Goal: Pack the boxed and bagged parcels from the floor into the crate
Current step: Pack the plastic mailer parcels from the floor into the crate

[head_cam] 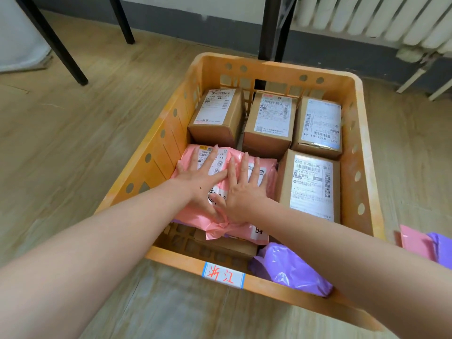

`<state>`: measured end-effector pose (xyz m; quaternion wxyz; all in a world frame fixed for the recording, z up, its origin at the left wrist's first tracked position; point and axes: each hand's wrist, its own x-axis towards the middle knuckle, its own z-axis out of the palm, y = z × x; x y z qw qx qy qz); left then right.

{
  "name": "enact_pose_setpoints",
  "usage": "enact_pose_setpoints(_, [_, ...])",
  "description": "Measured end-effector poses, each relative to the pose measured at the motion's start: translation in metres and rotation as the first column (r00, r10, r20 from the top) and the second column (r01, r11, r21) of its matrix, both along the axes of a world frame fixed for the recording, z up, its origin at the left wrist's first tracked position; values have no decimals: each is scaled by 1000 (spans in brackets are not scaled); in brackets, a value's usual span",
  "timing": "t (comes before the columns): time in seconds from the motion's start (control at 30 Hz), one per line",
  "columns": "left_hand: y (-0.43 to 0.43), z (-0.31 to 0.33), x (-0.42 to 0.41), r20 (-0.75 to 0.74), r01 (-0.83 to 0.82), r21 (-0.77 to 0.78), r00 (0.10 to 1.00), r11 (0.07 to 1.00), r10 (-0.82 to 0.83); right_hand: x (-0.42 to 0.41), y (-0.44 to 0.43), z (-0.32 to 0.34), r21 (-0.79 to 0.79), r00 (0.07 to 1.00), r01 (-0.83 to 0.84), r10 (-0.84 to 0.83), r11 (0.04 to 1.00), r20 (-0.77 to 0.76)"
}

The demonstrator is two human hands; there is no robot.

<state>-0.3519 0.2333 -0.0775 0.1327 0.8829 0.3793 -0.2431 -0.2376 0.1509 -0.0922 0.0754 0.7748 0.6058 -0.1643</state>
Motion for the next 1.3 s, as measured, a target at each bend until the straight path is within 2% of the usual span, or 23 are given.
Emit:
enact_pose_setpoints(0.23, [-15, 28, 2, -57, -103, -93, 994, 990, 98, 9, -6, 24, -33, 994, -90, 92, 995, 61])
enact_pose_setpoints(0.33, [-25, 43, -1, -35, -99, -95, 995, 991, 96, 18, -19, 42, 45, 994, -108, 107, 993, 23])
enact_pose_setpoints(0.4, [-31, 52, 0, 2, -75, -51, 997, 996, 76, 26, -29, 55, 99, 988, -150, 145, 984, 56])
enact_pose_setpoints(0.6, [-54, 89, 25, 317, -90, 111, 947, 990, 50, 58, -60, 99, 232, 965, -248, 220, 941, 142])
enact_pose_setpoints(0.7, [-69, 106, 50, 527, -150, 248, 850, 957, -3, 73, -79, 114, 346, 962, -258, 205, 902, 182])
enact_pose_setpoints(0.77, [-82, 113, 73, 630, -178, 283, 775, 942, -43, 88, -93, 120, 431, 963, -252, 180, 867, 202])
enact_pose_setpoints(1.0, [-137, 124, 157, 771, -54, 298, 602, 953, -206, 166, -152, 122, 611, 989, -123, 47, 782, 139])
enact_pose_setpoints(1.2, [-168, 117, 226, 755, 88, 350, 563, 933, -336, 237, -206, 106, 580, 993, 42, -100, 813, 69])
enact_pose_setpoints(1.3, [-193, 115, 262, 773, 97, 329, 544, 939, -326, 268, -237, 96, 546, 971, 175, -235, 819, 42])
